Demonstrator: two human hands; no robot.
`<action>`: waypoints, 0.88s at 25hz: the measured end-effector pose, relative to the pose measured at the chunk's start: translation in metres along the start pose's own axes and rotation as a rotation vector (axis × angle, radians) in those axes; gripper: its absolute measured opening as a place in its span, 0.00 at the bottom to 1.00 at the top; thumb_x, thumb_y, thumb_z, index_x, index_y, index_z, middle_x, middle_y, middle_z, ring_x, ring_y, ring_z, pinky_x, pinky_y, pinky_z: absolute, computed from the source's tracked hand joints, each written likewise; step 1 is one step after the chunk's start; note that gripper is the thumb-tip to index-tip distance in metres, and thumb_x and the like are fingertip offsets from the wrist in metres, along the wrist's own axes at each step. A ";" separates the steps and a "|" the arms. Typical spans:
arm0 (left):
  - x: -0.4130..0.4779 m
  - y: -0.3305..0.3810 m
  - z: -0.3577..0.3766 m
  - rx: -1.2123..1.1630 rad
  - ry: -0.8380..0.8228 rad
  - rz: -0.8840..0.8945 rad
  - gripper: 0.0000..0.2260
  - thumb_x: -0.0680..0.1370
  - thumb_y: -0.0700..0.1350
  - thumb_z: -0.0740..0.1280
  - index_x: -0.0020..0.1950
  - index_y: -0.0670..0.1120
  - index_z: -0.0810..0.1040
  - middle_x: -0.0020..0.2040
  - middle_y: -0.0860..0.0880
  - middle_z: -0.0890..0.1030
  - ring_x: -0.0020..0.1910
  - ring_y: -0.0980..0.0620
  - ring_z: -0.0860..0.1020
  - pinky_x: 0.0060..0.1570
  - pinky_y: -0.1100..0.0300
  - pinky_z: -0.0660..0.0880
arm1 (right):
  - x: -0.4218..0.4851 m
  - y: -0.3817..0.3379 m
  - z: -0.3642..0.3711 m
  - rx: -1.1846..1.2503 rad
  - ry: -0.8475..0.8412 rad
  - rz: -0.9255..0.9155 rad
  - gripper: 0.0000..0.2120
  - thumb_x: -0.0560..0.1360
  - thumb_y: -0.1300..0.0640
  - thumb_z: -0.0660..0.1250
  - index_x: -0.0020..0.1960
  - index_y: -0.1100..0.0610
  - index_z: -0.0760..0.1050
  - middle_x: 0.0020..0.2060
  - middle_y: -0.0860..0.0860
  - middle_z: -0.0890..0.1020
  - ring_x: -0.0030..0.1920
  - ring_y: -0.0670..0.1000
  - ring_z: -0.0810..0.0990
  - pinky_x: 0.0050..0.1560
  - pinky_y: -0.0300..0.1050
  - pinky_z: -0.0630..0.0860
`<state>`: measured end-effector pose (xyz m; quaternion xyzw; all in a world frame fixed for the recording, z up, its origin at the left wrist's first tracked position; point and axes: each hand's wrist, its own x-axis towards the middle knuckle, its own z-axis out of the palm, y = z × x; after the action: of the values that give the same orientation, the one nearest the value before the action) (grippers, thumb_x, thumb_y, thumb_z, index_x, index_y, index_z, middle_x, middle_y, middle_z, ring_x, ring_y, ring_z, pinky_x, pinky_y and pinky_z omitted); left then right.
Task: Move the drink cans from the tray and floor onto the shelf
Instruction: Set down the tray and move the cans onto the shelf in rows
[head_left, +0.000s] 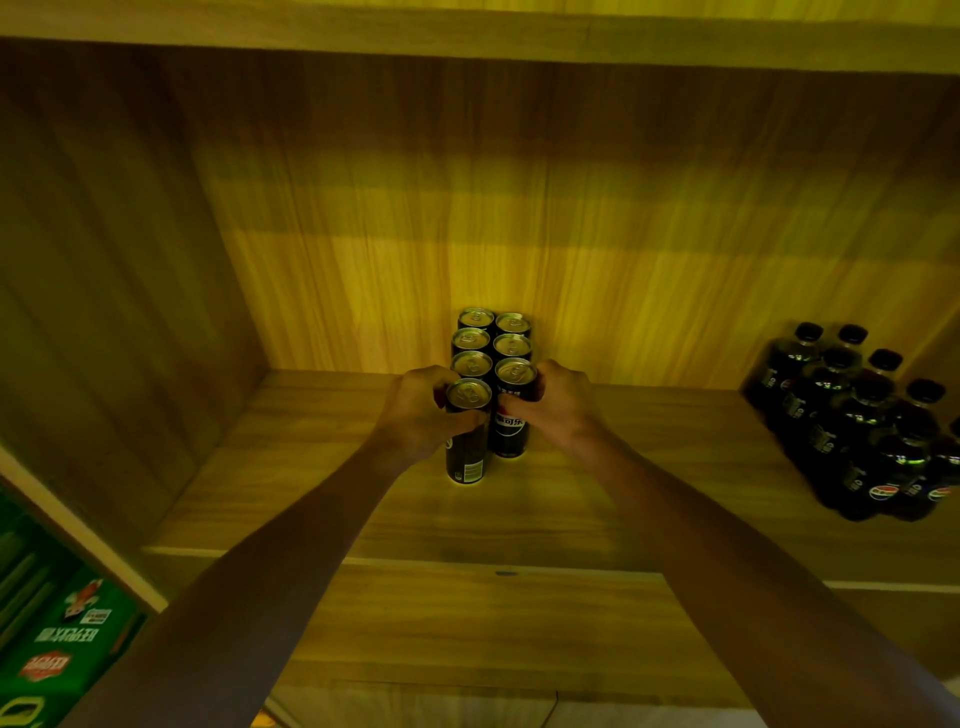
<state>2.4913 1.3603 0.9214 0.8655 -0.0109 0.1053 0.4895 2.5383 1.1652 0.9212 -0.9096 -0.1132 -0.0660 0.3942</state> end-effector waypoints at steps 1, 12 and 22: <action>0.000 0.001 -0.001 0.004 -0.006 -0.003 0.15 0.64 0.44 0.82 0.49 0.48 0.84 0.47 0.50 0.86 0.48 0.50 0.83 0.50 0.47 0.82 | 0.000 0.000 -0.001 0.000 -0.010 -0.002 0.26 0.68 0.49 0.79 0.61 0.58 0.78 0.57 0.55 0.84 0.55 0.53 0.83 0.56 0.49 0.81; -0.001 0.003 -0.013 0.200 -0.098 0.031 0.20 0.66 0.56 0.78 0.54 0.49 0.82 0.51 0.51 0.84 0.46 0.55 0.79 0.44 0.53 0.77 | -0.007 -0.004 -0.010 -0.048 -0.123 -0.031 0.28 0.73 0.46 0.74 0.67 0.59 0.73 0.62 0.56 0.81 0.61 0.55 0.80 0.56 0.45 0.77; -0.088 -0.004 -0.059 0.987 -0.338 0.222 0.37 0.77 0.68 0.58 0.79 0.47 0.60 0.78 0.44 0.65 0.75 0.43 0.67 0.69 0.49 0.68 | -0.094 -0.004 -0.058 -0.666 -0.288 -0.079 0.36 0.79 0.36 0.58 0.79 0.55 0.55 0.78 0.58 0.59 0.76 0.61 0.60 0.72 0.59 0.66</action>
<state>2.3956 1.4049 0.9307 0.9914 -0.1303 0.0083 0.0016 2.4449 1.1110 0.9442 -0.9831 -0.1746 0.0142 0.0534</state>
